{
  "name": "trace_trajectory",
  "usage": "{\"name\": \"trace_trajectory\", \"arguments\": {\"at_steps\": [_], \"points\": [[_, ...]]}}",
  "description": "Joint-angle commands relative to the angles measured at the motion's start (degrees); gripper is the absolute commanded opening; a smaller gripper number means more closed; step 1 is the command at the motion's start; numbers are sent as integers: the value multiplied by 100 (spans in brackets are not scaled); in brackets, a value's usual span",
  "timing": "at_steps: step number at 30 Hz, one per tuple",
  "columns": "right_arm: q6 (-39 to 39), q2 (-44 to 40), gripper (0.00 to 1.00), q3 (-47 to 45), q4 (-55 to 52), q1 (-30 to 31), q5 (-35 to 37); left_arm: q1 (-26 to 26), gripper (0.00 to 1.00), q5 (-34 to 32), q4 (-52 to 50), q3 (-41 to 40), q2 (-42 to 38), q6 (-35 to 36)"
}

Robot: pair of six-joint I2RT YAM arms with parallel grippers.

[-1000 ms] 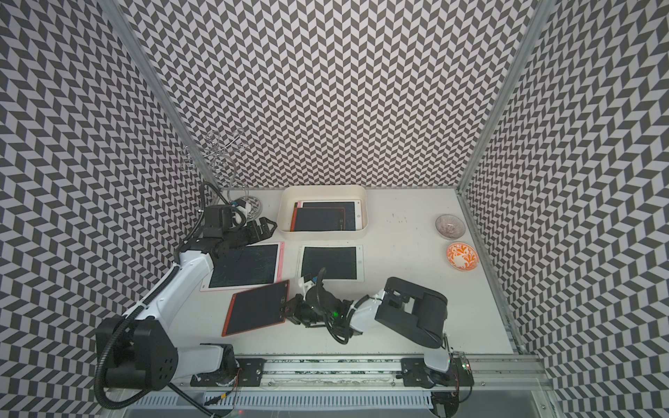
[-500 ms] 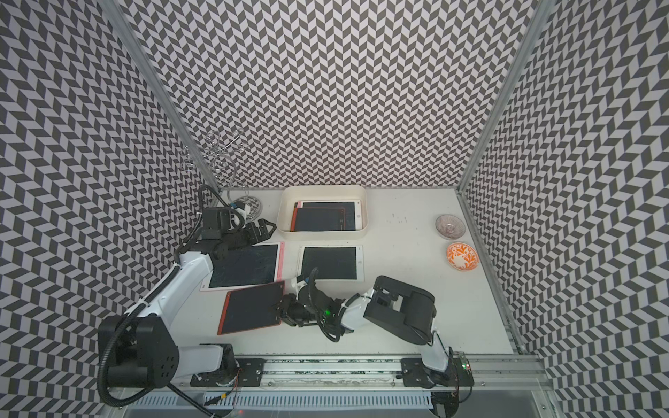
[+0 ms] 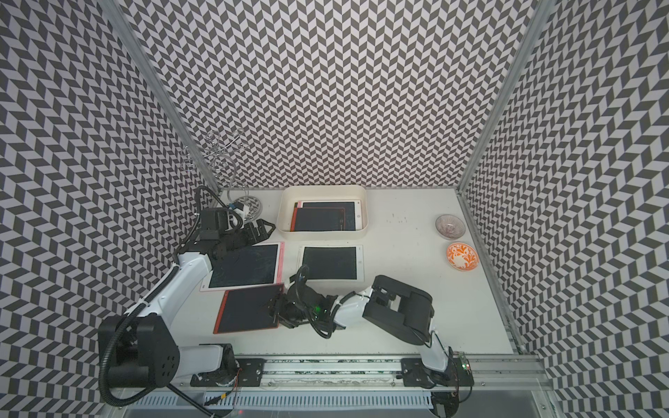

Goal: Take out the writing tablet from the storage box
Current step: Place the writing tablet at the center of the board.

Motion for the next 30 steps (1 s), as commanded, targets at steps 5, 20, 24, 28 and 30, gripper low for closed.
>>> {"name": "trace_trajectory", "arguments": {"at_steps": [5,20,24,28,30], "points": [[-368,153,75,576,-894,76,-49,71,99,108,147,-58,-3,36],[-690,386,80,1194,-1693,88,-186,148,99,140,158,-83,-2,27],[-914,272,84,1337,-2130,88,39,175,99,134,158,-99,-3,24],[-1067,154,88,1428,-2446,84,303,195,99,137,157,-101,2,28],[-1103,84,89,1424,-2560,79,402,204,99,124,154,-102,-2,25]]}}
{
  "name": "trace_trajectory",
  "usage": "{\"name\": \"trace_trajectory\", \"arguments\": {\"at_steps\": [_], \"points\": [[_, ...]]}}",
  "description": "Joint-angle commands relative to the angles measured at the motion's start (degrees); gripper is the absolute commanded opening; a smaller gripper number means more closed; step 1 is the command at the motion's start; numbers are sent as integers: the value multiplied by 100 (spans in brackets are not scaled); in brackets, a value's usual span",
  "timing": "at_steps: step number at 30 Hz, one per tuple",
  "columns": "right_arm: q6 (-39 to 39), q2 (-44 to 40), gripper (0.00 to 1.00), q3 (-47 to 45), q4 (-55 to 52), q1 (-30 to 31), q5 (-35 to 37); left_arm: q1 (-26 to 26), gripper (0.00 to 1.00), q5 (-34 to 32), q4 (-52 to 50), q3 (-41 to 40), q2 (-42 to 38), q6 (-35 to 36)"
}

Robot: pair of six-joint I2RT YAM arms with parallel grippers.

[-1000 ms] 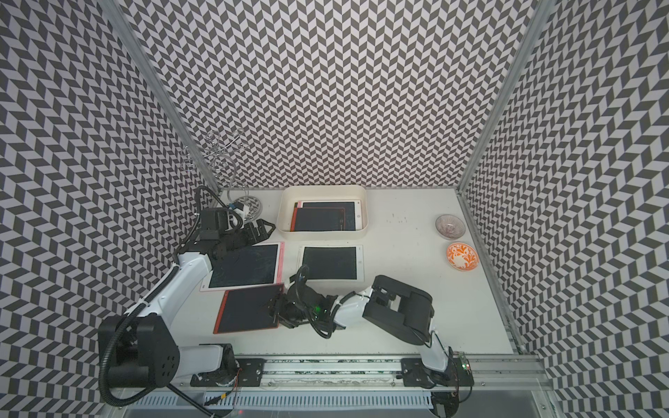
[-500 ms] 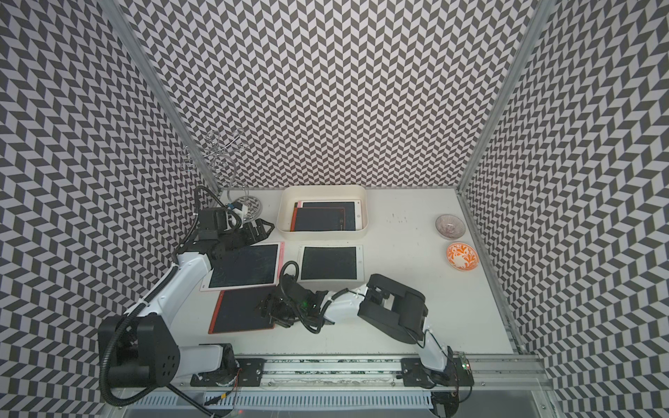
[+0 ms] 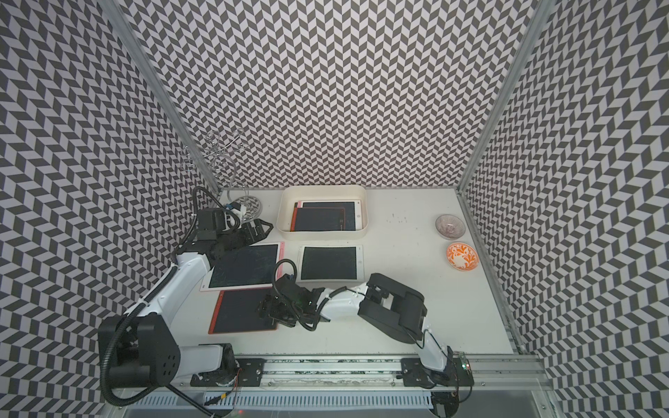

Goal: Take out the writing tablet from the storage box
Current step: Place the writing tablet at the center of the board, then adjust the writing tablet in the storage box.

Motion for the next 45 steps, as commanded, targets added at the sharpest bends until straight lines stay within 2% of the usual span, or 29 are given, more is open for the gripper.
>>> {"name": "trace_trajectory", "arguments": {"at_steps": [1,12,18,22,27,32,38,45], "points": [[-191,-290,89,121,-264,38,356,57,99,55,117,-68,10,28],[-667,-732,99,272,-1326,16,1000,92,99,-21,110,-57,46,75],[-1185,-1176,100,284,-1760,-300,1364,93,99,-115,275,-115,-119,101],[-1856,-1672,100,54,-1659,-836,1495,63,99,-367,414,-161,-235,131],[-3034,-2233,98,152,-2011,-1906,1635,-137,99,-732,488,-64,-354,142],[-4032,-2527,95,275,-1959,-2882,2378,-649,99,-1183,537,509,-246,-21],[-4937,-1763,92,1319,-2348,-3917,2186,-1010,99,-1049,895,1429,584,-246],[-5577,-487,86,2631,-2811,-4482,2089,-1169,99,-1031,692,2447,1994,-172]]}}
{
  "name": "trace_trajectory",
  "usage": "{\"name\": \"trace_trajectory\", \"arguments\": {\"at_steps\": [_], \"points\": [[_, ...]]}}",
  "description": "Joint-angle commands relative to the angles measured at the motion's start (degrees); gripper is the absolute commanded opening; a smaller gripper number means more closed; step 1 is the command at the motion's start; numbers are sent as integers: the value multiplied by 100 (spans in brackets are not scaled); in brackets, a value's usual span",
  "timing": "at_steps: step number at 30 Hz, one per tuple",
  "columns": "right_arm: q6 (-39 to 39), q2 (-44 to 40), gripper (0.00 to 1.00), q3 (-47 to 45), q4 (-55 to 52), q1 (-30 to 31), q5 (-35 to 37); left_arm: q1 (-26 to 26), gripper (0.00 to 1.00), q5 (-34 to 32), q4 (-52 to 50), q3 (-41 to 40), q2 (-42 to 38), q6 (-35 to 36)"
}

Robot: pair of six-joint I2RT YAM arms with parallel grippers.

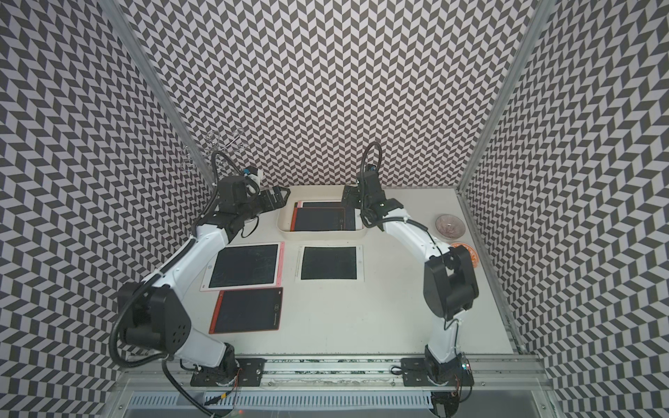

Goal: Take out the writing tablet from the storage box
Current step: Adjust the writing tablet in the storage box.

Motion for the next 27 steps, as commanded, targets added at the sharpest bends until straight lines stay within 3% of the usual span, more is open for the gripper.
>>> {"name": "trace_trajectory", "arguments": {"at_steps": [1,8,27], "points": [[-585,577,83,466,-322,-122,-27,-80,99,-62,-152,387,549,41],[-922,1594,75,1245,-665,-280,112,-258,99,-283,-162,765,1333,109],[-925,2097,70,1308,-734,-342,457,-328,99,-54,-142,820,2048,13]]}}
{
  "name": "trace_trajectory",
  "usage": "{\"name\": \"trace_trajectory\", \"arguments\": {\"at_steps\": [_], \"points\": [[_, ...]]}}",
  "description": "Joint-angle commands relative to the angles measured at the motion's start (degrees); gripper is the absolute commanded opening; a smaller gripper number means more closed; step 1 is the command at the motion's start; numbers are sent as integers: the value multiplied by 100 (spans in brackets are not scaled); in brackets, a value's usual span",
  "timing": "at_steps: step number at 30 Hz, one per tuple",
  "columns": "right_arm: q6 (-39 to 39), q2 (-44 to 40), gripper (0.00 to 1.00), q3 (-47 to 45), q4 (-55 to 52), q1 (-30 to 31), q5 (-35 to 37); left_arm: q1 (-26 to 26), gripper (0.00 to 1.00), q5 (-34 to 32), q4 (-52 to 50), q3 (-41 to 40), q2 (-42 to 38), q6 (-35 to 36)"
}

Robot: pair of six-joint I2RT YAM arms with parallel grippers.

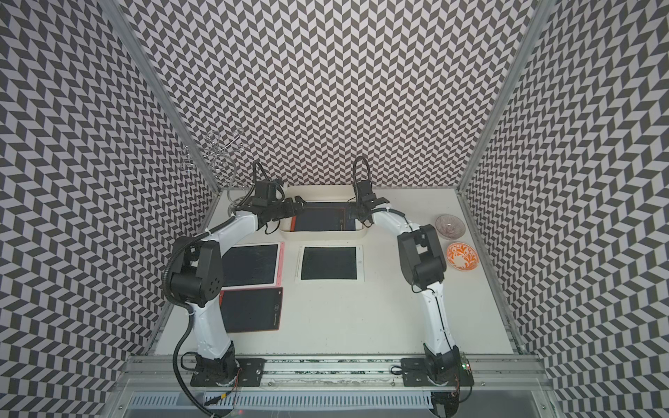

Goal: Take out the writing tablet from the storage box
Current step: Adjust the writing tablet in the storage box.

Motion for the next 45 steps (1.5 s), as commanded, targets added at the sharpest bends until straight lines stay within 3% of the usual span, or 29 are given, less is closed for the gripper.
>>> {"name": "trace_trajectory", "arguments": {"at_steps": [1,4,12,23,25,45], "points": [[-60,82,69,188,105,-40,240,-34,99,78,-24,45,102,-3],[-109,126,66,251,82,-40,283,-60,99,65,-93,97,189,14],[-157,85,44,256,51,-53,360,-122,99,-41,-219,234,369,32],[-180,83,21,229,-21,-140,221,-156,99,-176,-366,473,692,-11],[-185,87,0,231,-34,-169,165,-183,99,-230,-402,541,766,13],[-188,-102,0,-5,43,-356,-58,-219,99,-872,-1001,1425,1488,468]]}}
